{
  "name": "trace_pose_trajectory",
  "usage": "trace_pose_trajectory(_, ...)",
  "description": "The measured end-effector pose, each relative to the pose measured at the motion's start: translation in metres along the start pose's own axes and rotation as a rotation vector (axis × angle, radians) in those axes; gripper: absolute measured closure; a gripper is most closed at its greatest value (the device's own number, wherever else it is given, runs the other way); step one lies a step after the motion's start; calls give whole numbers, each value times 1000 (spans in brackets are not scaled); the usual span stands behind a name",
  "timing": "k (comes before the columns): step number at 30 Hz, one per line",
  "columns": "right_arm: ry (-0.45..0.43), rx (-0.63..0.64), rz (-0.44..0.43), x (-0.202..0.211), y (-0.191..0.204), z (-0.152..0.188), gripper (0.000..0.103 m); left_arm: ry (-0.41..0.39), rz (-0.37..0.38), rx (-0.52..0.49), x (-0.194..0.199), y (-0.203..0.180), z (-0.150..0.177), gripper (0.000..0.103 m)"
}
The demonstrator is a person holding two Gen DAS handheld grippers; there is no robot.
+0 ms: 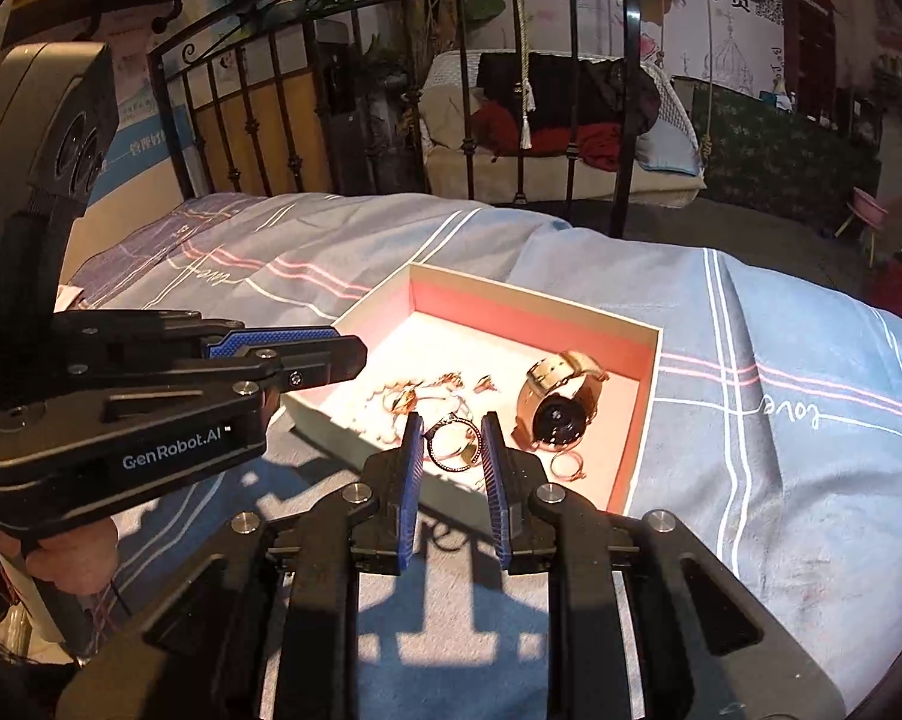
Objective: Organize jewelry
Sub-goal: 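Carry the keyring and earrings into the box and open both tools, then grasp the last gold flower earring with the left tool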
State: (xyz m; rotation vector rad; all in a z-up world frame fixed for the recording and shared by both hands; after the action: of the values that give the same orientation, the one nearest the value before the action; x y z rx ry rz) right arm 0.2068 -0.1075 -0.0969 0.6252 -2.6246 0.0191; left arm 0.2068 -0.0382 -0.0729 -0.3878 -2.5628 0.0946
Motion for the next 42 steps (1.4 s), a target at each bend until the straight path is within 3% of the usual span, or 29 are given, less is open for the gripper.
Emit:
trace_pose_trajectory(11, 30, -5, 75, -34, -20, -6, 83, 58, -30, 27, -39, 8, -7, 90)
trace_pose_trajectory(28, 94, -9, 61, -47, -20, 16, 83, 108, -51, 42, -53, 16, 8, 88)
trace_pose_trajectory(29, 100, -9, 62, -47, -20, 17, 82, 110, -53, 48, -53, 17, 8, 83)
trace_pose_trajectory(31, 107, -10, 56, -45, -19, 19, 81, 96, -42, 65, -47, 17, 7, 60)
trace_pose_trajectory(32, 110, -8, 56, -43, -18, 20, 72, 78, -29, 73, -42, 16, 5, 46)
trace_pose_trajectory(35, 81, 16, 75, -27, -17, 18, 50, 40, 0, 59, -19, 7, 7, 43)
trace_pose_trajectory(39, 70, 10, 54, 7, -7, 33, 46, 35, 20, 43, 11, -3, 31, 37)
trace_pose_trajectory(42, 88, 22, 51, 31, 4, 61, 32, 48, 26, 20, 28, -7, 59, 37)
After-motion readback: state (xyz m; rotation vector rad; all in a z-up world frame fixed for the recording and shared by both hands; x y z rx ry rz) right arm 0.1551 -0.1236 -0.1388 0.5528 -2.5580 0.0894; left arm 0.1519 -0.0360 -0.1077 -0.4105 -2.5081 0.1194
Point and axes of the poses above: each gripper's, at about its wrist camera, not at the fingertips, and x roughly against the way its jaws point, y to its left, z to its underside, the point moved 10 cm from there along -x, roughly the way its jaws point, and after that the axes turned 14 degrees about -y, right-handed, at the moved point
